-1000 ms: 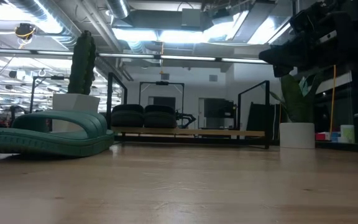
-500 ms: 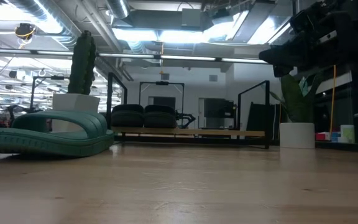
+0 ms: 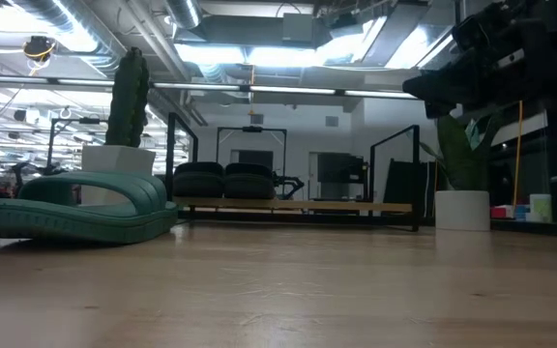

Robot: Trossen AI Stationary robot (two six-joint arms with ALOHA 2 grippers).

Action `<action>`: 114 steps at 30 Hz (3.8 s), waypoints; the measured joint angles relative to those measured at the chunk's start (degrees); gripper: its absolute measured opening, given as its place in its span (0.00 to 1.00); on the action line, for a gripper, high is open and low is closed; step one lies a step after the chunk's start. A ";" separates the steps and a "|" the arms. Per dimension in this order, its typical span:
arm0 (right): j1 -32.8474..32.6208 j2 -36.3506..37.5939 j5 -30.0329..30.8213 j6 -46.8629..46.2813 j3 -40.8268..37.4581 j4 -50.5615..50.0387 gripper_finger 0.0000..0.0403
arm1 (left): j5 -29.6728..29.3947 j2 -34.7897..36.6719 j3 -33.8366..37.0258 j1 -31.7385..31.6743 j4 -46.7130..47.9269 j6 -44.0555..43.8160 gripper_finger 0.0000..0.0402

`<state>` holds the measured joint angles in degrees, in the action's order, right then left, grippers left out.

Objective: Pick and place slides into the shelf
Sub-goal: Put the left green slide on the shelf

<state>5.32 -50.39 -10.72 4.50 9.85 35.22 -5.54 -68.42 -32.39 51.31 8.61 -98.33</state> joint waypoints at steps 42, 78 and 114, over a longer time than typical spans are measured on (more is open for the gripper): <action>-20.93 -20.45 26.18 30.73 26.20 -25.51 0.03 | -6.97 -1.77 -10.11 -39.39 -1.03 33.01 0.00; -23.55 -38.59 31.92 64.99 40.65 -19.53 0.28 | -5.25 -1.77 -10.11 -42.14 -12.38 32.45 0.00; -21.66 -39.30 30.58 67.77 40.61 -17.43 0.27 | -4.61 -1.77 -10.11 -42.42 -15.32 34.57 0.00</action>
<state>-16.34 -89.69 19.86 72.27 50.45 17.79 -10.15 -70.19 -42.50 8.88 -6.71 -63.77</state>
